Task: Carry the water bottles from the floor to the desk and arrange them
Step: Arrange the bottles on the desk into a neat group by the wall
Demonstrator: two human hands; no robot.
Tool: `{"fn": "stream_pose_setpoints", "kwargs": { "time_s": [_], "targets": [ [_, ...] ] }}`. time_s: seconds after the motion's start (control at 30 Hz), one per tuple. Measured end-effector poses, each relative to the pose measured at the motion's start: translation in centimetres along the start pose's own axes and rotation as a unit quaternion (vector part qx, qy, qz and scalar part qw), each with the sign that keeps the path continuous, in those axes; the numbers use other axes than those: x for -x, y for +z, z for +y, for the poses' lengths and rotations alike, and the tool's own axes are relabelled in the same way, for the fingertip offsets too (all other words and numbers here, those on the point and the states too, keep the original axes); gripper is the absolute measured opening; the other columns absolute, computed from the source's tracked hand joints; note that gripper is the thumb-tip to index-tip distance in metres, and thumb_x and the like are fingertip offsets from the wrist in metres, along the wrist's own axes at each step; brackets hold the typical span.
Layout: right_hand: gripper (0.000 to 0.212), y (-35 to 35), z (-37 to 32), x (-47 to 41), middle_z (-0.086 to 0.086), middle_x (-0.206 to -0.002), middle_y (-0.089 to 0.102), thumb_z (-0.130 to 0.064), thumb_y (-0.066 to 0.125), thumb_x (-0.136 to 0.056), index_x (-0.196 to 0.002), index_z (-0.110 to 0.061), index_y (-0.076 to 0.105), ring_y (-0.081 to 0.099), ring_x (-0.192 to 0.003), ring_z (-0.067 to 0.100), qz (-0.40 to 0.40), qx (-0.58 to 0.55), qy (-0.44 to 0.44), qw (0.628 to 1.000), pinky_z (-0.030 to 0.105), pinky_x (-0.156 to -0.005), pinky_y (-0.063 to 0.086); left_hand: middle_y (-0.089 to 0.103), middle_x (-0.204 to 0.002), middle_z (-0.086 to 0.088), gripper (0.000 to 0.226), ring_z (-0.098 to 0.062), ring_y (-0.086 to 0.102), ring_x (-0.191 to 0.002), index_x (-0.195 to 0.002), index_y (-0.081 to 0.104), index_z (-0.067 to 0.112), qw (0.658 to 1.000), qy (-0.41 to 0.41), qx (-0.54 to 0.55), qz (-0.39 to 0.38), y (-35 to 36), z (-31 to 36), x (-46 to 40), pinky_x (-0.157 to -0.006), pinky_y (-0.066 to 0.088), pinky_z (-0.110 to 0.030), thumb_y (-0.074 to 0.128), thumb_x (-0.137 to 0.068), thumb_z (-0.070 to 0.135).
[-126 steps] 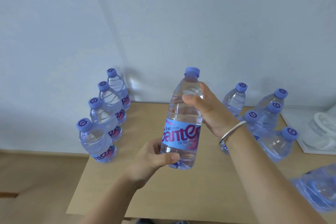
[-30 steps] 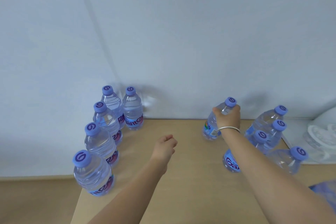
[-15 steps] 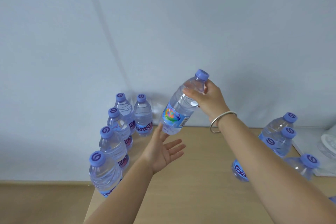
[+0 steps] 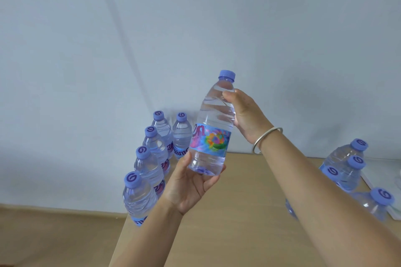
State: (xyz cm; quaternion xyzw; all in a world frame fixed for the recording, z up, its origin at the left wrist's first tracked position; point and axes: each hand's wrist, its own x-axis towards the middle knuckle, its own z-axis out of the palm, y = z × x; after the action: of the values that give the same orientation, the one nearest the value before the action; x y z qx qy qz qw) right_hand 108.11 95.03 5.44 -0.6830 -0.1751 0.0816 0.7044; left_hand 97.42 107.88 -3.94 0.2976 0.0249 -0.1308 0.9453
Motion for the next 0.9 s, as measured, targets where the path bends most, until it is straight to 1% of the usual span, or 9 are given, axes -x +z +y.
{"fn": "stream_pose_setpoints", "kwargs": {
  "time_s": [0.1, 0.2, 0.37, 0.47, 0.53, 0.63, 0.73, 0.83, 0.9],
  "targets": [
    [0.067, 0.0, 0.7, -0.3, 0.000, -0.084, 0.063, -0.071, 0.058, -0.066, -0.098, -0.012, 0.057, 0.063, -0.080, 0.019, 0.050, 0.223, 0.012, 0.974, 0.030, -0.064, 0.049, 0.070, -0.094, -0.009, 0.066, -0.021, 0.071, -0.075, -0.105, 0.062, 0.010, 0.984, 0.083, -0.138, 0.082, 0.5, 0.1, 0.4, -0.064, 0.058, -0.028, 0.086, -0.046, 0.030],
    [0.086, 0.3, 1.0, -0.2, 0.001, -0.079, 0.062, -0.081, 0.058, -0.047, -0.098, -0.011, 0.062, 0.065, -0.075, 0.019, 0.065, 0.244, 0.073, 0.965, 0.033, -0.063, 0.055, 0.068, -0.093, -0.004, 0.065, -0.015, 0.068, -0.073, -0.104, 0.054, 0.015, 0.940, 0.151, -0.260, 0.164, 1.2, -0.5, 1.0, -0.070, 0.058, -0.031, 0.082, -0.046, 0.026],
    [0.051, 0.6, 0.5, 0.6, 0.005, -0.093, 0.066, -0.052, 0.069, -0.060, -0.093, -0.015, 0.061, 0.067, -0.092, 0.022, 0.068, 0.160, 0.076, 0.982, 0.041, -0.074, 0.057, 0.065, -0.101, -0.003, 0.066, -0.005, 0.068, -0.072, -0.104, 0.049, 0.021, 0.914, 0.198, -0.309, 0.172, 1.8, -1.8, 1.7, -0.059, 0.052, -0.016, 0.085, -0.049, 0.017],
    [0.066, 0.5, 0.3, 0.8, 0.006, -0.105, 0.067, -0.048, 0.068, -0.057, -0.111, -0.011, 0.059, 0.069, -0.088, 0.014, 0.023, 0.100, 0.080, 0.992, 0.024, -0.057, 0.054, 0.068, -0.101, 0.000, 0.078, -0.011, 0.069, -0.082, -0.115, 0.046, 0.026, 0.942, 0.174, -0.248, 0.143, 1.1, -1.4, 1.8, -0.066, 0.055, -0.022, 0.078, -0.045, 0.035],
    [0.067, 0.4, 0.3, 1.1, 0.008, -0.103, 0.069, -0.046, 0.068, -0.056, -0.113, -0.012, 0.060, 0.070, -0.086, 0.015, -0.037, 0.035, 0.067, 0.996, 0.025, -0.063, 0.054, 0.070, -0.102, -0.004, 0.085, -0.018, 0.068, -0.088, -0.123, 0.048, 0.018, 0.966, 0.123, -0.210, 0.088, 0.9, -0.9, 2.1, -0.073, 0.056, -0.029, 0.082, -0.047, 0.040],
    [0.066, 0.4, 0.8, 1.4, 0.009, -0.100, 0.067, -0.044, 0.064, -0.059, -0.115, -0.010, 0.057, 0.068, -0.086, 0.017, -0.093, -0.004, 0.034, 0.995, 0.024, -0.067, 0.053, 0.071, -0.092, -0.010, 0.079, -0.020, 0.068, -0.081, -0.101, 0.064, 0.005, 0.969, 0.104, -0.222, 0.041, 0.7, -0.6, 2.3, -0.069, 0.055, -0.029, 0.089, -0.040, 0.048],
    [0.069, 0.5, 0.4, 1.3, -0.001, -0.100, 0.068, -0.050, 0.065, -0.059, -0.118, -0.017, 0.055, 0.068, -0.088, 0.010, -0.121, 0.060, 0.060, 0.989, 0.023, -0.063, 0.054, 0.071, -0.090, -0.010, 0.064, -0.021, 0.068, -0.080, -0.096, 0.067, 0.005, 0.966, 0.115, -0.222, 0.067, 0.0, -0.8, 2.1, -0.068, 0.055, -0.029, 0.087, -0.045, 0.036],
    [0.024, 0.2, -0.3, 1.4, -0.010, -0.089, 0.066, -0.049, 0.066, -0.078, -0.092, -0.030, 0.062, 0.065, -0.086, 0.007, -0.136, 0.170, 0.071, 0.973, 0.026, -0.061, 0.057, 0.072, -0.091, -0.009, 0.053, -0.020, 0.068, -0.081, -0.100, 0.065, 0.005, 0.961, 0.116, -0.237, 0.083, -0.9, -1.1, 2.0, -0.070, 0.055, -0.029, 0.075, -0.053, 0.028],
    [0.018, 0.0, -0.2, 1.4, -0.010, -0.082, 0.062, -0.045, 0.067, -0.079, -0.082, -0.028, 0.060, 0.063, -0.080, 0.006, -0.102, 0.212, 0.073, 0.969, 0.026, -0.059, 0.057, 0.072, -0.091, -0.009, 0.053, -0.019, 0.068, -0.083, -0.100, 0.066, 0.006, 0.955, 0.114, -0.256, 0.095, -1.5, -1.2, 2.0, -0.072, 0.055, -0.028, 0.076, -0.053, 0.028]
  ]
}}
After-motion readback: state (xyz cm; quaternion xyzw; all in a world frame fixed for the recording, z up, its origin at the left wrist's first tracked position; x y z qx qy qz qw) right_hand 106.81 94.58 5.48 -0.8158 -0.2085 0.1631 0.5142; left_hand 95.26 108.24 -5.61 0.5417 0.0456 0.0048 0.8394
